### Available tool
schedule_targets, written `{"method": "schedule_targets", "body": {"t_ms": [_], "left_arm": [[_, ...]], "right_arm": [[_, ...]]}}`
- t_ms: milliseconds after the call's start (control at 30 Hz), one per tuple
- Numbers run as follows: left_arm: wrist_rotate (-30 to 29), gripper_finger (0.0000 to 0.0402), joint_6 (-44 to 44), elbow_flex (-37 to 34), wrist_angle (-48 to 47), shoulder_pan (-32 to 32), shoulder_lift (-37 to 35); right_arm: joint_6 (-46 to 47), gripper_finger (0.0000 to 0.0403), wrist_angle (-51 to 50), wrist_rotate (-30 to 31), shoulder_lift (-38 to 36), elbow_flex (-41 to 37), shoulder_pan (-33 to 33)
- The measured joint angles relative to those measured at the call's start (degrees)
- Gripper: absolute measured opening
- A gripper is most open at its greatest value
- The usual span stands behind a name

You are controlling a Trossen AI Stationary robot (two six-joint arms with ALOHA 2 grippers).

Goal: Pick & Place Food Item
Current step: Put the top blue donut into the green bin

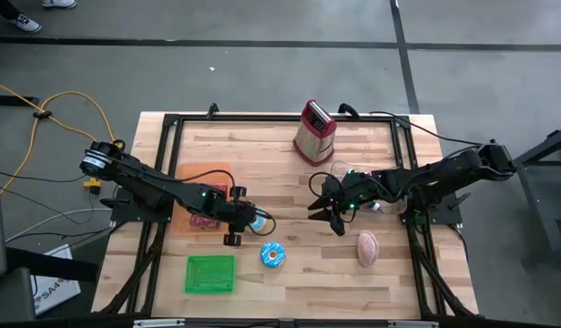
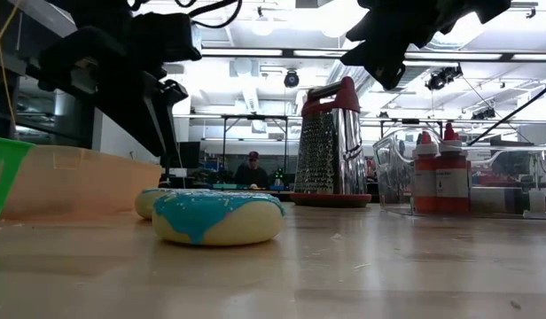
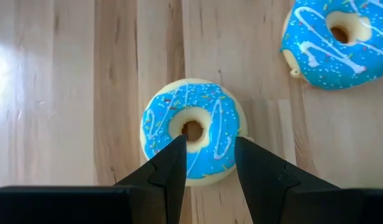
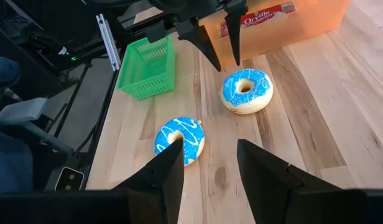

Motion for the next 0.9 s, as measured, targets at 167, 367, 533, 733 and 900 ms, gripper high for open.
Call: {"method": "schedule_targets", "body": {"t_ms": [167, 367, 533, 733, 900], "left_arm": [[0.72, 0.0129, -0.52, 0.00, 0.02, -0.04, 0.00], [0.73, 0.0129, -1.18, 0.02, 0.30, -0.04, 0.59], [0.81, 0.0129, 0.09, 0.02, 0.82, -0.07, 1.21], [1.55, 0.0129, 0.69, 0.02, 0.60, -0.04, 1.29], [1.53, 0.0146, 0.71, 0.02, 0.68, -0.04, 1.33]], "right_arm": [[0.00, 0.0139, 0.00, 0.00, 0.00, 0.00, 0.00], [0.00, 0.0138, 0.00, 0.00, 0.00, 0.00, 0.00], [0.00, 0.0138, 0.00, 0.00, 0.01, 0.00, 0.00], [0.00, 0.0139, 0.04, 0.00, 0.02, 0.00, 0.02], [0.00, 0.0139, 0.04, 0.02, 0.02, 0.00, 0.00]]}}
